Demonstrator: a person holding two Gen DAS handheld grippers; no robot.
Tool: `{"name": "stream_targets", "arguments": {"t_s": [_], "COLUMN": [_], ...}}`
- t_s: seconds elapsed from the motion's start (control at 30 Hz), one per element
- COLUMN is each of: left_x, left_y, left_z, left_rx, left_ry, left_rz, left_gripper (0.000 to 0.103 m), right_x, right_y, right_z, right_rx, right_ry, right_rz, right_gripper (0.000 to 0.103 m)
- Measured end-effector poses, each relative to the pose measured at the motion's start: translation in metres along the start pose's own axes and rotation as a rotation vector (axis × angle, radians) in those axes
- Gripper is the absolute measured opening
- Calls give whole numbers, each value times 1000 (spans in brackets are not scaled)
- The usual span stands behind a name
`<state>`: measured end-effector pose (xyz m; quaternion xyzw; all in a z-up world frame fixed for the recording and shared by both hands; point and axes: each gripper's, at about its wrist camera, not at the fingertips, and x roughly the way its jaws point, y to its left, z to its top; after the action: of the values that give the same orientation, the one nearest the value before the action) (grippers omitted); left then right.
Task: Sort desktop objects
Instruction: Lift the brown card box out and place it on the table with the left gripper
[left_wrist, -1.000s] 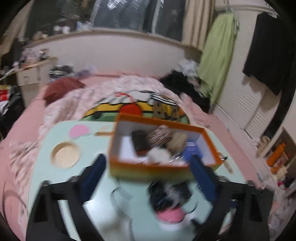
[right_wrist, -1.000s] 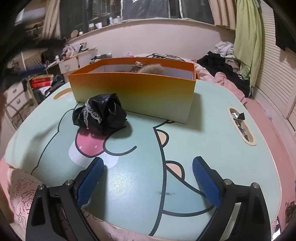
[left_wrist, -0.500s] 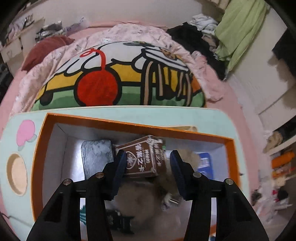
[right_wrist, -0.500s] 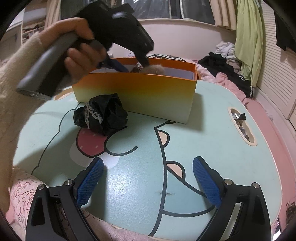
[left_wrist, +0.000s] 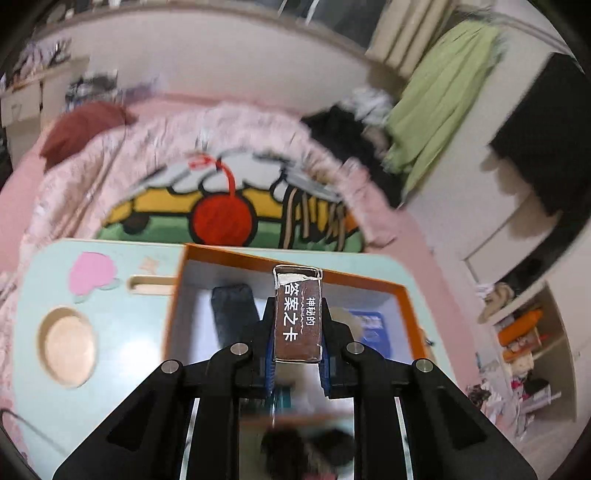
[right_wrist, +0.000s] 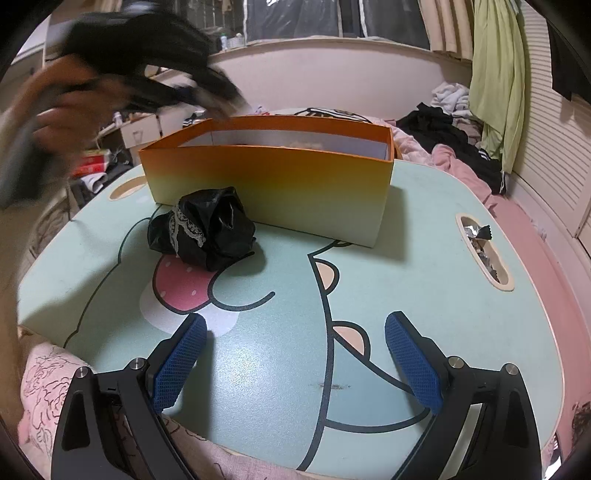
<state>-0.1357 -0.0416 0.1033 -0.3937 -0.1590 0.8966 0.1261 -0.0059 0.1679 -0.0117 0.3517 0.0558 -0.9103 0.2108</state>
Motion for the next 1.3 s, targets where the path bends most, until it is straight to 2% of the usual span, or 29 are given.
{"name": "stream_targets", "arguments": {"t_s": [0.13, 0.27, 0.33, 0.37, 0.4, 0.43, 0.47, 0.5, 0.53, 0.57, 0.6, 0.67, 0.73, 0.8, 0.87, 0.9, 1.0, 1.1, 1.27, 1.3], "left_x": [-35, -22, -10, -3, 4, 8, 6, 0, -10, -21, -33, -46, -43, -26, -16, -10, -1, -1, -21, -24], "left_y": [12, 38, 49, 55, 58, 61, 60, 59, 56, 53, 48, 38, 26, 24, 30, 32, 32, 38, 29, 25], "left_z": [-48, -89, -99, -101, -102, -102, -103, -105, -109, -114, -122, -135, -149, -164, -173, -174, -172, -172, -181, -183], "left_rx": [23, -74, -125, -163, -182, -190, -174, -136, -91, -49, 7, 108, 235, 299, 283, 271, 242, 237, 228, 226], "left_ry": [-62, -22, -63, -73, -41, -3, 15, 4, -24, -61, -108, -137, -80, 9, -31, -58, -75, -89, -108, -114], "left_rz": [-54, -105, -96, -85, -85, -94, -116, -104, -61, -5, 74, 177, 238, 320, 319, 322, 358, 355, 359, 361], "left_gripper": [19, 19, 22, 38, 60, 65, 66, 66, 66, 70, 79, 84, 84, 87, 102, 102, 102, 102, 102, 102], "right_x": [0, 0, 0, 1, 0, 0, 0, 0, 0, 1, 0, 1, 1, 0, 1, 1, 1, -2, -29, -35], "right_y": [0, 0, 0, 1, 1, 1, 1, 1, 2, 2, 2, 2, 1, 1, 1, 1, -1, -6, -18, -21], "right_z": [0, 0, 0, 0, -1, 0, -1, -1, 0, 0, 0, 0, -1, -1, -1, 0, -1, 0, 18, 28], "right_rx": [-1, -1, 0, 0, 0, -1, 1, 2, 2, 2, 2, 1, 1, 2, 2, 3, 5, 32, 95, 101], "right_ry": [0, 0, 0, 0, 0, -1, -1, 0, -1, -2, -2, -1, -2, -3, -5, -5, -5, -21, -136, -160], "right_rz": [-1, -1, 0, 0, -1, -1, 0, 0, 0, 0, 0, -1, -1, -2, -6, -7, -9, 25, 119, 138], "right_gripper": [98, 98, 98, 98, 98, 98, 98, 98, 98, 98, 98, 98, 98, 98, 98, 98, 98, 98, 97, 94]}}
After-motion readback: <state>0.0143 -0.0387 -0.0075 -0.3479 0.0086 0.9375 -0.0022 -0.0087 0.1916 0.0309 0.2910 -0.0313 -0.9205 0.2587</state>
